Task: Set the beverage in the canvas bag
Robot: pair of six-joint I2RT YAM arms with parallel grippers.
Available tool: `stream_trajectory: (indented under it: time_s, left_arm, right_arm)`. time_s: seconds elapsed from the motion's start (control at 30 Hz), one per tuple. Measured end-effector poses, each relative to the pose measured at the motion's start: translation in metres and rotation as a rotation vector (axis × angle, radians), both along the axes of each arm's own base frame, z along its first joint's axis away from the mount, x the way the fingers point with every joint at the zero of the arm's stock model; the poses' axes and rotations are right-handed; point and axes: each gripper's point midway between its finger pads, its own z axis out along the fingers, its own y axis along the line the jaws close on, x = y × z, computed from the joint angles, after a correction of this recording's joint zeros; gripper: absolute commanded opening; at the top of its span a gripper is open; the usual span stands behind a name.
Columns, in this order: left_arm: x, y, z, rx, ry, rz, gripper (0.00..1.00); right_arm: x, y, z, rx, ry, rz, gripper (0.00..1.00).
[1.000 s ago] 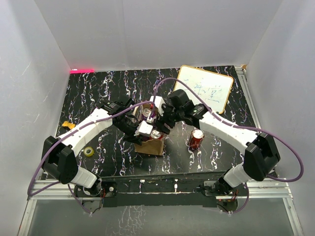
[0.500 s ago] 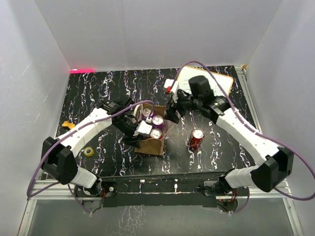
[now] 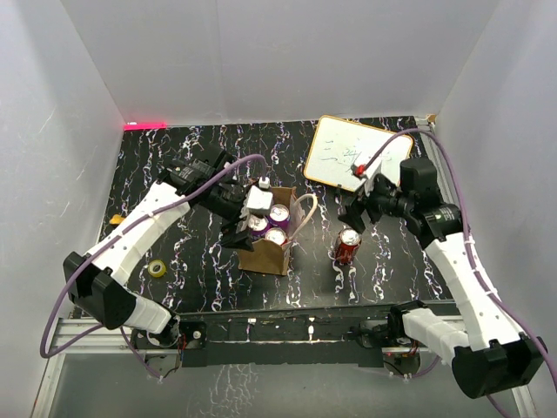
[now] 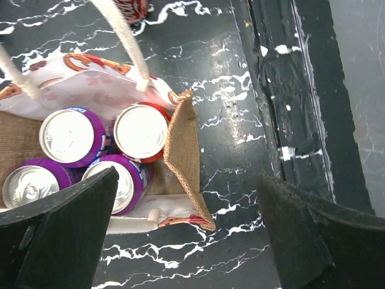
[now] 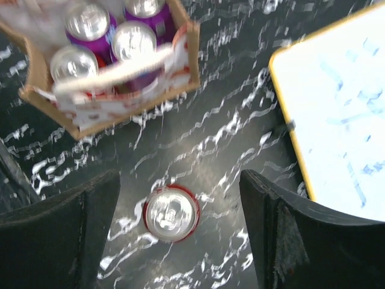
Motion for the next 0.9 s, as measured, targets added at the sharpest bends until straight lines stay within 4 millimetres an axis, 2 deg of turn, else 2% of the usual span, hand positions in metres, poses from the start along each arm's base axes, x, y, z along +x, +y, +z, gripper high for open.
stream_trajectory:
  time_s: [0.13, 0.23, 0.63, 0.77, 0.9]
  left_arm:
    - [0.01, -0.005, 0.018, -0.017, 0.003, 0.088, 0.97]
    - [0.02, -0.007, 0.033, -0.028, -0.008, 0.177, 0.97]
    - [0.044, 0.018, 0.081, -0.143, 0.013, 0.429, 0.97]
    - [0.052, 0.023, 0.087, -0.187, 0.058, 0.482, 0.97]
    - [0.064, 0.03, 0.092, -0.237, 0.115, 0.562, 0.97]
  right_arm:
    - [-0.014, -0.015, -0.048, -0.071, 0.101, -0.047, 0.93]
    - [-0.021, -0.022, -0.072, -0.114, 0.153, -0.062, 0.97]
    - [-0.024, -0.03, -0.129, -0.207, 0.274, -0.042, 0.97]
    - [-0.026, -0.032, -0.147, -0.228, 0.324, -0.042, 0.89]
    - [-0.026, -0.033, -0.154, -0.236, 0.334, -0.038, 0.72]
